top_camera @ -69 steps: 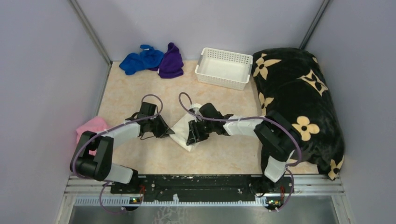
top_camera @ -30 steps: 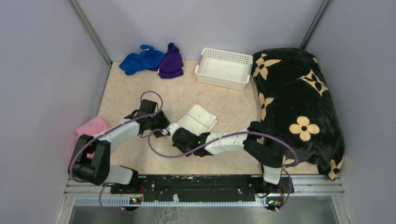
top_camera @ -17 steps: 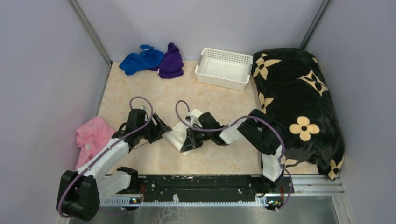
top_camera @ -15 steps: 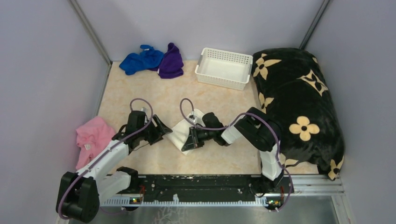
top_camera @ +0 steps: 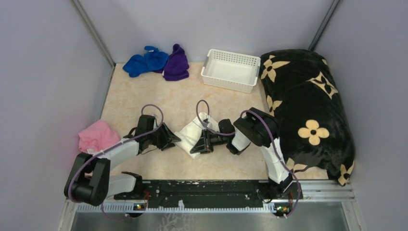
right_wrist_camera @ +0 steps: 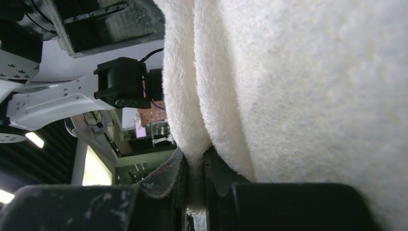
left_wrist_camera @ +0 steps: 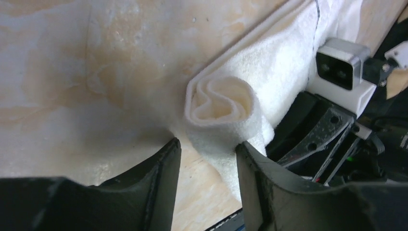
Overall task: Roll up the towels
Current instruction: Roll the towel at the center of the board.
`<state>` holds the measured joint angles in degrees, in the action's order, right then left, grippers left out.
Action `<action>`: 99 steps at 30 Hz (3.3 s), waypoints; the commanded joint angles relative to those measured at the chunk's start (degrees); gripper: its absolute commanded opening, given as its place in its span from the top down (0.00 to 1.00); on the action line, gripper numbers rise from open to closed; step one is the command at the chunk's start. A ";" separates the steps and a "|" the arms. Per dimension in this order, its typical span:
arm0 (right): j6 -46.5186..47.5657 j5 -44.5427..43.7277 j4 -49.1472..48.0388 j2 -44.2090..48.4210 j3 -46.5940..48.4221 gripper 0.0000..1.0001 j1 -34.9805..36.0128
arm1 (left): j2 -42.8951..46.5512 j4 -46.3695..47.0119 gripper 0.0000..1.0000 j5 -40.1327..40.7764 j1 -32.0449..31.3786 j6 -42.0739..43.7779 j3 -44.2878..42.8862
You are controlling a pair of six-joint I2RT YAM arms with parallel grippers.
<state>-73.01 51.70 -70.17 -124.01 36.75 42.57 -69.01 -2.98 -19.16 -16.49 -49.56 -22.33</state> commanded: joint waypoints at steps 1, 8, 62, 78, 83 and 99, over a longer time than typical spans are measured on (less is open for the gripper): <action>7.53 -2.27 11.32 4.96 -0.01 0.84 -0.20 | -4.59 -0.36 0.51 1.27 0.32 0.45 -2.12; 34.25 -17.19 57.29 21.88 6.74 0.60 0.01 | -8.32 -1.65 0.53 2.74 0.32 0.83 -2.31; 52.39 -23.60 81.35 16.53 25.66 1.00 16.44 | 3.08 -11.96 0.30 7.55 0.58 5.87 -8.83; 25.50 3.81 50.13 7.39 17.24 1.00 1.29 | 9.51 -7.90 0.29 3.44 0.67 0.78 -0.01; 28.26 0.94 53.14 8.21 17.19 1.00 0.86 | 0.52 -3.69 0.34 1.19 0.60 1.33 -2.77; 59.14 -49.90 93.39 28.73 28.71 0.54 16.37 | -7.80 -4.88 0.47 3.33 0.08 3.87 -3.56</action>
<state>-23.92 21.96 12.29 -99.44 60.16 52.45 -75.13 -4.58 -20.21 -16.14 -47.99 -26.50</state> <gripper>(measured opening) 0.454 0.527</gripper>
